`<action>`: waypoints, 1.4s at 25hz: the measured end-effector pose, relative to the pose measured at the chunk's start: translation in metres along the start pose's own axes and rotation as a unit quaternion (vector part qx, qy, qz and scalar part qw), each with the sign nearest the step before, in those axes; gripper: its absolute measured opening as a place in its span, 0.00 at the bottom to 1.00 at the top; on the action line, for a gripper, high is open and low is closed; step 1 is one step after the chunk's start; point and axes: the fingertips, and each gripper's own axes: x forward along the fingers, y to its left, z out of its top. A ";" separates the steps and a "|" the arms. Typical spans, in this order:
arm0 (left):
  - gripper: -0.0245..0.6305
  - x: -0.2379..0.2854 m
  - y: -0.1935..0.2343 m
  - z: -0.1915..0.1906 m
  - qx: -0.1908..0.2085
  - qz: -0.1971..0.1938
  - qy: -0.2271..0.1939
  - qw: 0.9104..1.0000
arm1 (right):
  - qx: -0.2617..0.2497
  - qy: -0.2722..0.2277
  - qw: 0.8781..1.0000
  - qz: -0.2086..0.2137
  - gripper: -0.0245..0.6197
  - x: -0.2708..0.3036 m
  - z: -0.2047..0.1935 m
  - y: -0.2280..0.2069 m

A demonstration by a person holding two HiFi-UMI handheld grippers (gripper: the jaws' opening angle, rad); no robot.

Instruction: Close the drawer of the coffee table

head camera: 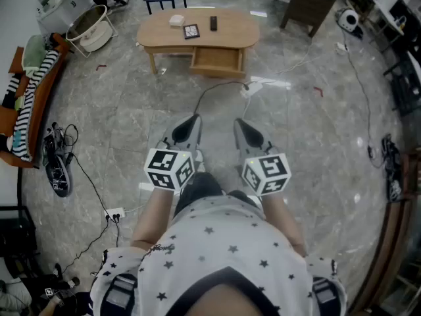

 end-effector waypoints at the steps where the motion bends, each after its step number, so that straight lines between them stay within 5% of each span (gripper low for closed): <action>1: 0.05 0.001 0.000 0.000 0.001 0.000 -0.001 1.000 | -0.001 -0.001 1.000 -0.001 0.05 0.000 0.000 0.000; 18: 0.05 0.023 0.013 0.007 -0.009 -0.006 -0.001 1.000 | -0.005 0.000 1.000 0.015 0.05 0.027 0.009 -0.005; 35: 0.05 0.083 0.091 0.041 -0.024 -0.010 0.010 1.000 | 0.023 0.018 1.000 0.007 0.05 0.119 0.034 -0.025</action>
